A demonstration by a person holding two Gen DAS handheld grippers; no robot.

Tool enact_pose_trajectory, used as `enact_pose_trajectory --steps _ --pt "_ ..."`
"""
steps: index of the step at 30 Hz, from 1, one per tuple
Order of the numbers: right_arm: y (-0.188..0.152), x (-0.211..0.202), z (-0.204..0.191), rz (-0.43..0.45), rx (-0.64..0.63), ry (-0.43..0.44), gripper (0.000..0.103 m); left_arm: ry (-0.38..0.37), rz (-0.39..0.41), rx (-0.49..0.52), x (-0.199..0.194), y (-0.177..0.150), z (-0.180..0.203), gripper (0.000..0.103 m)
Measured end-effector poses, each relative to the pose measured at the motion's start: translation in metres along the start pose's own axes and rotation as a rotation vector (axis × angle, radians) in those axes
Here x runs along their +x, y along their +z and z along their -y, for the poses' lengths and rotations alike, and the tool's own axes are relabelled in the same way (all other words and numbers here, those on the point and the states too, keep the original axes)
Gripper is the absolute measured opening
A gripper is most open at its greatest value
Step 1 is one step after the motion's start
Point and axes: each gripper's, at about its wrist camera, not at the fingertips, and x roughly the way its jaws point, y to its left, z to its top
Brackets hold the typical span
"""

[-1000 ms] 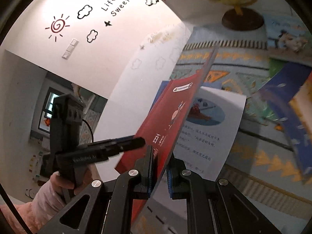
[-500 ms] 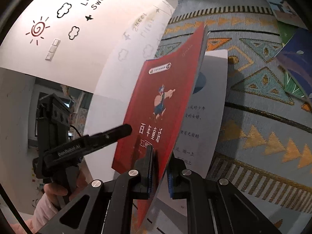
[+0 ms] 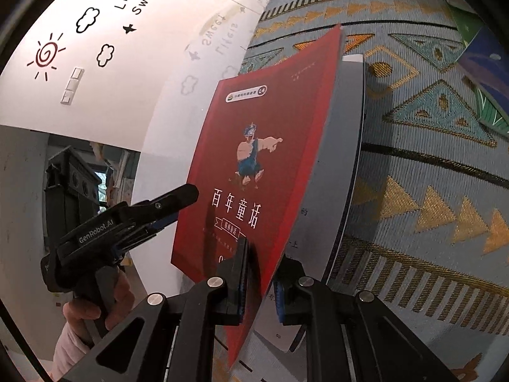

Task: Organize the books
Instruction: 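Carry the red book beside the blue book, lay it down, open both tools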

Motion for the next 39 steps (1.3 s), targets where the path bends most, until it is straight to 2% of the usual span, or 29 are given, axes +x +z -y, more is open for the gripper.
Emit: enact_pose_trajectory --steps 5,8,10,12,14,19,24,27,31,36,39 --pt "0.001 0.000 0.008 -0.008 0.025 0.008 0.017 0.040 -0.004 0.008 0.003 0.002 0.005 0.049" --pt "0.003 -0.003 0.011 -0.015 0.034 0.015 0.019 0.117 -0.009 0.023 0.004 0.002 0.010 0.049" --pt "0.004 -0.011 0.012 -0.015 0.040 0.000 0.019 0.201 0.014 0.043 -0.001 0.000 0.013 0.049" --pt "0.004 -0.026 0.016 0.011 0.055 -0.052 0.019 0.241 0.041 0.062 -0.009 -0.002 0.018 0.049" --pt "0.004 -0.044 0.025 0.058 0.082 -0.076 0.019 0.244 0.048 0.077 -0.015 -0.003 0.022 0.049" --pt "0.005 -0.091 0.049 0.129 0.135 -0.063 0.019 0.273 0.069 0.142 -0.033 -0.013 0.046 0.049" --pt "-0.016 -0.157 0.070 0.217 0.150 -0.017 0.019 0.200 0.100 0.225 -0.055 -0.031 0.091 0.052" --pt "-0.029 -0.197 0.079 0.283 0.168 -0.054 0.019 0.157 0.108 0.285 -0.059 -0.042 0.123 0.052" --pt "-0.060 -0.247 0.107 0.369 0.215 -0.122 0.019 0.093 0.079 0.357 -0.053 -0.054 0.163 0.052" --pt "-0.110 -0.289 0.151 0.461 0.355 -0.129 0.019 0.042 0.032 0.466 -0.039 -0.078 0.210 0.052" --pt "-0.137 -0.298 0.169 0.494 0.433 -0.132 0.019 0.016 0.002 0.509 -0.031 -0.091 0.227 0.053"
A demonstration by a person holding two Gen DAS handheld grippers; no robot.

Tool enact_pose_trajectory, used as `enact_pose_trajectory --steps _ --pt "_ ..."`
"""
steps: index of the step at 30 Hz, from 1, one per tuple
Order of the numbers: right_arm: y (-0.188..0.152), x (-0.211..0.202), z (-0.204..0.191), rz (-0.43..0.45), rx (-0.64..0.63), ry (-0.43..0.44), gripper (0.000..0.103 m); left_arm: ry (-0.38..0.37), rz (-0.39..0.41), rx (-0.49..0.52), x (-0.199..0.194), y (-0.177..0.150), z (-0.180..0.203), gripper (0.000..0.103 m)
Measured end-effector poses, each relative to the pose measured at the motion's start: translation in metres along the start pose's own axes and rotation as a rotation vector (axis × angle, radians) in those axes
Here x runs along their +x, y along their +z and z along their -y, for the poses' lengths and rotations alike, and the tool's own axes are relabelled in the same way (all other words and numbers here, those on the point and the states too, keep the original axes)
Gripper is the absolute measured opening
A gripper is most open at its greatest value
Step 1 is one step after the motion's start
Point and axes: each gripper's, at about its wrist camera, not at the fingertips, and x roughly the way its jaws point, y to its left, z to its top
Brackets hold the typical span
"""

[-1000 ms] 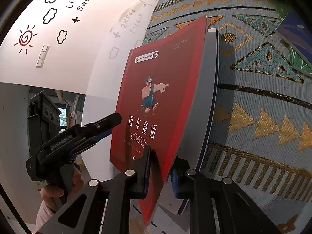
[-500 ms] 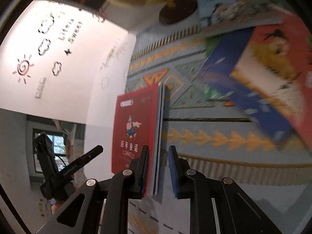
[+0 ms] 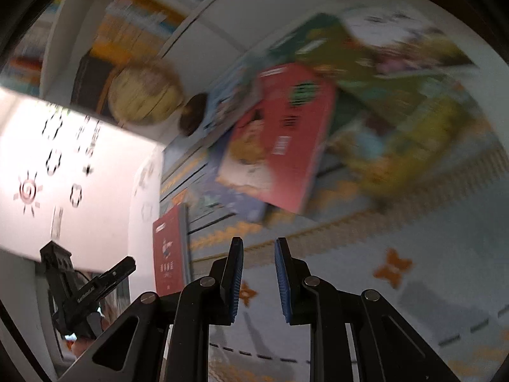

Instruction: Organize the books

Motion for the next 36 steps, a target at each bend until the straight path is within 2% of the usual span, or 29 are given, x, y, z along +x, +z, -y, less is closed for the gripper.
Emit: enact_pose_trajectory --steps 6,18,25,36 --pt "-0.020 -0.013 0.024 0.018 0.055 -0.002 0.019 -0.033 -0.041 0.053 0.008 -0.013 0.024 0.053" --pt "-0.026 -0.005 0.005 0.010 0.015 0.023 0.019 -0.045 -0.028 0.038 0.003 -0.018 0.018 0.053" --pt "-0.025 0.002 -0.004 -0.001 -0.006 0.021 0.019 -0.052 -0.021 0.031 0.003 -0.012 0.013 0.053" --pt "-0.011 0.001 0.003 0.014 0.014 -0.003 0.019 -0.051 -0.043 0.105 0.024 0.016 0.031 0.053"
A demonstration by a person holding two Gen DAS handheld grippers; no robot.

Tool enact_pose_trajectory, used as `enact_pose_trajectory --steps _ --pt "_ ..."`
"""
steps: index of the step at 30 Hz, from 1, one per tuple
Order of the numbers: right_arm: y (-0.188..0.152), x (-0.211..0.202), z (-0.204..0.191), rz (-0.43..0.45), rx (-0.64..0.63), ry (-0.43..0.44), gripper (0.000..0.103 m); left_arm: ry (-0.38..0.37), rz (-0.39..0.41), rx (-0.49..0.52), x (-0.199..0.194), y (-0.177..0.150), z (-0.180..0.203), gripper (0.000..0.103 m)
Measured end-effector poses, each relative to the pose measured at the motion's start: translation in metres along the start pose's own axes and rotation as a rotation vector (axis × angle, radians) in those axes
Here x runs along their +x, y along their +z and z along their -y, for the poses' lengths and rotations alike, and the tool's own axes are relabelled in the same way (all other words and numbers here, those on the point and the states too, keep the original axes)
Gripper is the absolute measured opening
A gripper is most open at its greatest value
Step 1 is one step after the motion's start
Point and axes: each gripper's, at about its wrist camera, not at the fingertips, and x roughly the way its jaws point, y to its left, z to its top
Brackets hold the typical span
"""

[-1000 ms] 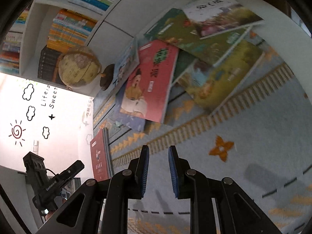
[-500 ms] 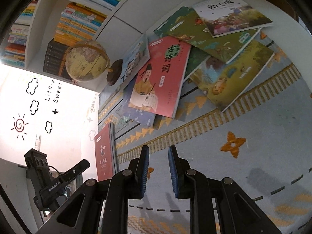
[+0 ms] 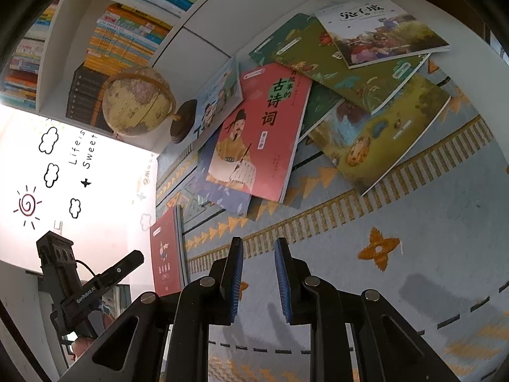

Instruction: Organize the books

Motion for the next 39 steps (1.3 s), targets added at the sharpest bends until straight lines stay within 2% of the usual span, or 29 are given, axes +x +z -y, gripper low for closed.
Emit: enact_pose_trajectory --steps 11,13,15,17,23,35,39 --pt "0.030 0.013 0.013 -0.005 0.027 -0.036 0.019 -0.005 -0.053 0.056 0.040 0.037 0.011 0.054" --pt "0.037 0.018 0.014 -0.010 0.025 -0.041 0.019 -0.006 -0.063 0.066 0.051 0.047 0.013 0.056" --pt "0.044 0.024 0.014 -0.016 0.021 -0.052 0.019 -0.013 -0.068 0.070 0.062 0.057 0.016 0.065" --pt "0.050 0.032 0.014 -0.028 0.007 -0.071 0.019 -0.023 -0.070 0.075 0.071 0.065 0.017 0.069" --pt "0.060 0.062 0.021 -0.078 0.019 -0.082 0.019 0.030 -0.132 0.163 0.116 0.082 0.029 0.069" --pt "0.067 0.089 0.034 -0.102 0.049 -0.060 0.020 0.008 -0.162 0.139 0.153 0.096 0.024 0.069" --pt "0.067 0.094 0.037 -0.102 0.061 -0.040 0.020 0.002 -0.148 0.155 0.156 0.100 0.027 0.069"
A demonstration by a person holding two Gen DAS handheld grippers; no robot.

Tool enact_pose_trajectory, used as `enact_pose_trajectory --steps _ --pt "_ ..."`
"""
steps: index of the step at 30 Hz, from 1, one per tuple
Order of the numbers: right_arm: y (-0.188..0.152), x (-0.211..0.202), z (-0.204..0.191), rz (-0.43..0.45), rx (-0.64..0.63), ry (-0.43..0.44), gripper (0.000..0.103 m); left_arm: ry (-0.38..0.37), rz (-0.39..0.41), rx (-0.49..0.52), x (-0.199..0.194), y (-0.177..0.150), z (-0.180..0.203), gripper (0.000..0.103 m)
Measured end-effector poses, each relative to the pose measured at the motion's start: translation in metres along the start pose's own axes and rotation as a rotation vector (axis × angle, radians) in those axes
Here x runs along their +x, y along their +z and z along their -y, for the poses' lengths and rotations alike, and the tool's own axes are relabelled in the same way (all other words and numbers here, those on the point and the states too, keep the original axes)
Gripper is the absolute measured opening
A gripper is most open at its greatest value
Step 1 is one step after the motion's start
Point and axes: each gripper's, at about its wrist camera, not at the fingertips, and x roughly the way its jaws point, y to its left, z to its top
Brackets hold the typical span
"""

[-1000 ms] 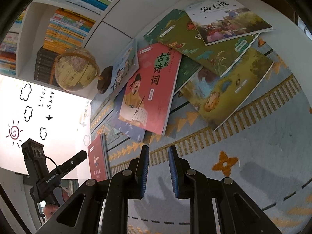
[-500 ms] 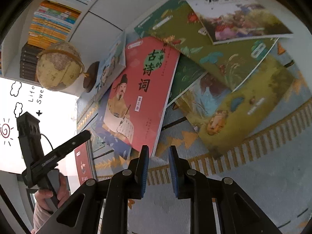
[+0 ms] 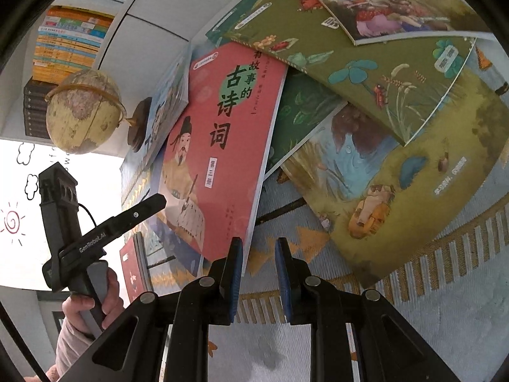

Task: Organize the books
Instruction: 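Close the right tool on the pink book's edge while the left tool grips its other edge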

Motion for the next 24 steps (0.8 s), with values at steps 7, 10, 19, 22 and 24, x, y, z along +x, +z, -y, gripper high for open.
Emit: enact_pose_trajectory --steps 7,10,19,22,24 --pt "0.005 0.008 0.000 0.038 0.000 0.043 0.051 -0.050 -0.015 0.051 0.008 0.010 0.015 0.070" --pt "0.012 0.011 0.002 0.057 0.057 0.090 0.056 -0.051 -0.034 0.120 0.011 0.003 0.032 0.070" --pt "0.002 -0.021 0.030 0.077 0.178 0.151 0.063 -0.162 -0.098 0.150 0.002 -0.054 0.060 0.071" --pt "-0.011 -0.028 0.036 0.033 0.160 0.139 0.063 -0.207 -0.126 0.141 -0.001 -0.083 0.066 0.071" --pt "-0.021 -0.029 0.037 -0.015 0.112 0.108 0.063 -0.247 -0.154 0.133 0.000 -0.095 0.065 0.071"
